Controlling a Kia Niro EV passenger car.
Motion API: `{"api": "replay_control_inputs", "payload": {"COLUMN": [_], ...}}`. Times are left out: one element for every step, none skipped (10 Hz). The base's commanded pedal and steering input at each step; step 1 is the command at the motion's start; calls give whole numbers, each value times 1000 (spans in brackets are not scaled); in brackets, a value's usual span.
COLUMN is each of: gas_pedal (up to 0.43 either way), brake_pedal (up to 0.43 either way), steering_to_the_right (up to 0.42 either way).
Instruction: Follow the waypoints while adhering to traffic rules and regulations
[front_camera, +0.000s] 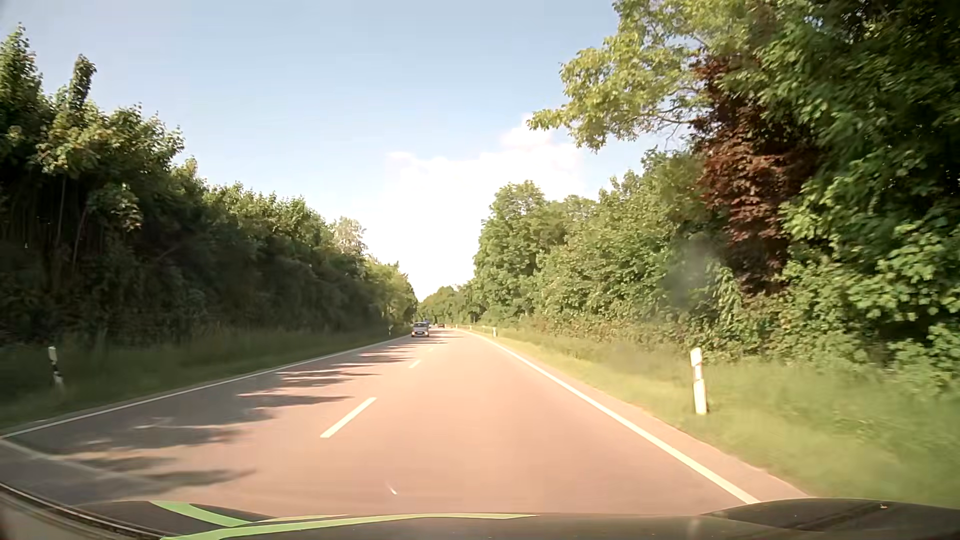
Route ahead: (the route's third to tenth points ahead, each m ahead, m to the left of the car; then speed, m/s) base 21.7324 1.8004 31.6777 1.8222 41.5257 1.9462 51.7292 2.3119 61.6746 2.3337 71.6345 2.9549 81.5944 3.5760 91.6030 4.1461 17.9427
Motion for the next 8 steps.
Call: {"api": "replay_control_inputs", "payload": {"gas_pedal": [110, 110, 110, 110, 110, 98, 98, 98], "brake_pedal": [0, 0, 0, 0, 0, 0, 0, 0], "steering_to_the_right": [-1, -1, -1, -1, -2, -2, -2, -2]}}
